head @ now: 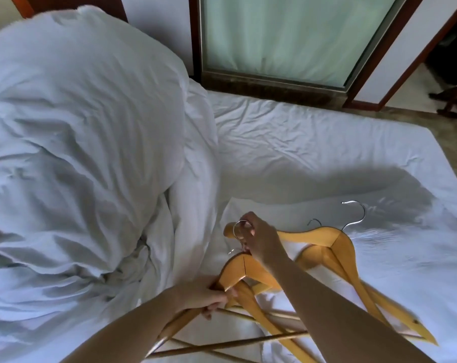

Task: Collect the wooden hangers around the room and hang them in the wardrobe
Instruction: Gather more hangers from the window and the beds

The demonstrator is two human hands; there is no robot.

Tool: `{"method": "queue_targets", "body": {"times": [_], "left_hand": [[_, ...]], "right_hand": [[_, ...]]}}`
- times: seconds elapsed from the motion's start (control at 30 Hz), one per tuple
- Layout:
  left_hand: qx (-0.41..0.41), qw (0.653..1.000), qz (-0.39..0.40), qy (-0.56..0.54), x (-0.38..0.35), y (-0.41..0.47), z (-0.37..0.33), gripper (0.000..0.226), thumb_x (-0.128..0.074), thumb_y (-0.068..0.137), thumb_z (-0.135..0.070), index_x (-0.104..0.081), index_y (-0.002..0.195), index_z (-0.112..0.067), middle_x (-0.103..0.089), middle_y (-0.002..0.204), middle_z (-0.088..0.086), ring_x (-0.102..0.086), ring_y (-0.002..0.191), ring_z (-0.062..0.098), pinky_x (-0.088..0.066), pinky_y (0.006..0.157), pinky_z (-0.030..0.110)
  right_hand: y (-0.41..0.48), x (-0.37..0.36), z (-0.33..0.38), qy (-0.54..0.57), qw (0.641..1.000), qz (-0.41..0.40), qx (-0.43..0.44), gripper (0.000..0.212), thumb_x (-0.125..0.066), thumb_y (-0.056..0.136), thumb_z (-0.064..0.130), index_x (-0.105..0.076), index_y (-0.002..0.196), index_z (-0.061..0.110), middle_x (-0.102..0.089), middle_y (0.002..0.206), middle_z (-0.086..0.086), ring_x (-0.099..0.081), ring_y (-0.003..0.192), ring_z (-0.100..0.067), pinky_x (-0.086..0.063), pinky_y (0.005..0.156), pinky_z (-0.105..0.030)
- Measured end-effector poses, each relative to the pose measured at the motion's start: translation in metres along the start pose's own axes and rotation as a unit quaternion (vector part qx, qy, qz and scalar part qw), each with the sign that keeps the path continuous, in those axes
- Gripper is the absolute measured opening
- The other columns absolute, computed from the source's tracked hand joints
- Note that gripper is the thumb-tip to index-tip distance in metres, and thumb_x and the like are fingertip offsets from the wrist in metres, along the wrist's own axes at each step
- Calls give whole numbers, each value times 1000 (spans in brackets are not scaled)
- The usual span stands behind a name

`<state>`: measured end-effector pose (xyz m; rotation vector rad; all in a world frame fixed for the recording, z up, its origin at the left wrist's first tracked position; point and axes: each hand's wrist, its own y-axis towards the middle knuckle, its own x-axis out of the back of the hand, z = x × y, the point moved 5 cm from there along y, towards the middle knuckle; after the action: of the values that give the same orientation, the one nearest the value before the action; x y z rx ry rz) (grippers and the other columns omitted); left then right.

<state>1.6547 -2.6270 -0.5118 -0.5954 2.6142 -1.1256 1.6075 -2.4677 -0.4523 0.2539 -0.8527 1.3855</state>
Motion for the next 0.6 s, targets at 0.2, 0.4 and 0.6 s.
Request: {"method": "queue_targets", "body": {"times": [0.2,0.4,0.6], "left_hand": [[-94,893,-235,372,-4,13,23,38,-59,77,-37,-59,111,-19,-50,116,5,-47,107,18,-39,89,19],[-95,812,-252,518,-11,24,49,50,-82,40,-36,-61,81,-17,-56,91,3,-62,82,22,-58,69,29],[-134,789,-296,521,-6,28,39,75,-92,24,-37,-57,87,-15,-64,70,-1,-64,60,14,-56,53,22]], "right_hand": [[-1,-22,-6,-222,972,16,67,25,-48,96,16,-64,112,26,-64,112,0,-62,104,-22,-46,83,-30],[-4,-30,-33,-310,946,96,5,35,-47,95,13,-54,128,21,-60,125,-4,-57,115,-25,-48,94,-35],[-7,-48,-25,-276,956,100,-10,29,-49,92,22,-57,120,22,-53,124,-3,-49,119,-25,-47,88,-34]]}}
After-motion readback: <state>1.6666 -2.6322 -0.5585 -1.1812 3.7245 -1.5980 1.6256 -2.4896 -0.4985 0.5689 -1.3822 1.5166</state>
